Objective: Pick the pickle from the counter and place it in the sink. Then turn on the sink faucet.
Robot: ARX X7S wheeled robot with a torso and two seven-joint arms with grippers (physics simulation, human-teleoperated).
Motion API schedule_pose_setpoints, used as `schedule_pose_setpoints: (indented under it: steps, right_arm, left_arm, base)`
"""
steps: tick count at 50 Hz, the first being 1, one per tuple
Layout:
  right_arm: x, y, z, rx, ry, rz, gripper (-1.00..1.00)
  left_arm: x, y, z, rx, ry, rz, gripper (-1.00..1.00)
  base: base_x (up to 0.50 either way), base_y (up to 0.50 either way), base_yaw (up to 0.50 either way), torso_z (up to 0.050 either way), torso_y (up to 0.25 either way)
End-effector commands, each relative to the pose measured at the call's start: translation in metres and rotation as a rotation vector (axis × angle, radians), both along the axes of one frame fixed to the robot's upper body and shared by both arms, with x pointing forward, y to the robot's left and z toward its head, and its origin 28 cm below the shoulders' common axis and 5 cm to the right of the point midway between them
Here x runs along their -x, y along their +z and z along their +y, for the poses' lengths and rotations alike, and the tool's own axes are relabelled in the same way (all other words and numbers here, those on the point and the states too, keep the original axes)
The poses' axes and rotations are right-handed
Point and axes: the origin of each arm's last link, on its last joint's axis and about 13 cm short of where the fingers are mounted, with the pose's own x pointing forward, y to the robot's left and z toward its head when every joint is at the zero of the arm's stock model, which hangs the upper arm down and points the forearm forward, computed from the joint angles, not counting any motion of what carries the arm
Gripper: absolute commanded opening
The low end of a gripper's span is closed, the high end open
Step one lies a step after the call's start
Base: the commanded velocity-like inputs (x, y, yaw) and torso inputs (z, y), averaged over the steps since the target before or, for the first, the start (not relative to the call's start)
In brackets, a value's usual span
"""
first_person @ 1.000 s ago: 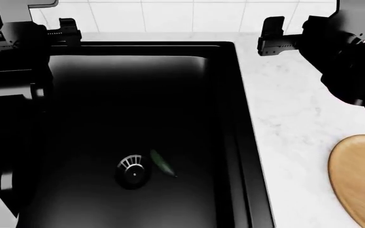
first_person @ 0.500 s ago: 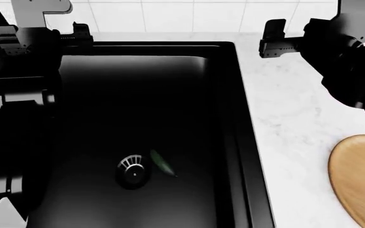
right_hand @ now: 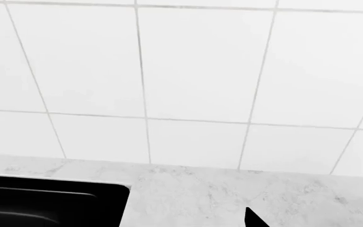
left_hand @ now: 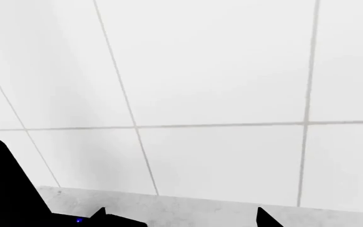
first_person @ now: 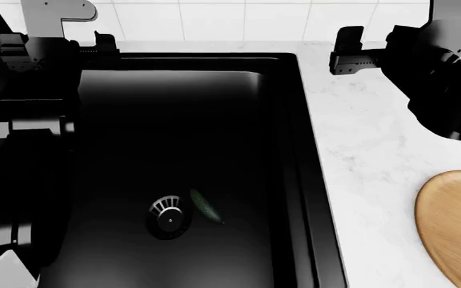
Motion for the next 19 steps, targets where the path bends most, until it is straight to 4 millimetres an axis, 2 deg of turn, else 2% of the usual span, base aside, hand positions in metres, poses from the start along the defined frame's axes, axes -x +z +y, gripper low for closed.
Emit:
schedule_pose_setpoints:
  steps: [1,19]
  right_arm:
    - [-0.0007,-0.0016,-0.0001,0.000,0.001,0.002,1.00]
    - [-0.0004,-0.0010,-0.0007,0.005,-0.005,0.001,1.00]
  left_arm:
    - [-0.0071,-0.0105,-0.0480,0.077,-0.232,0.036,1.00]
    - [-0.0077,-0.0095,-0.0529,0.077,-0.266,0.033,1.00]
  base:
    - [0.00,0.00,-0.01,0.000,0.000]
    - [0.00,0.00,-0.01,0.000,-0.001]
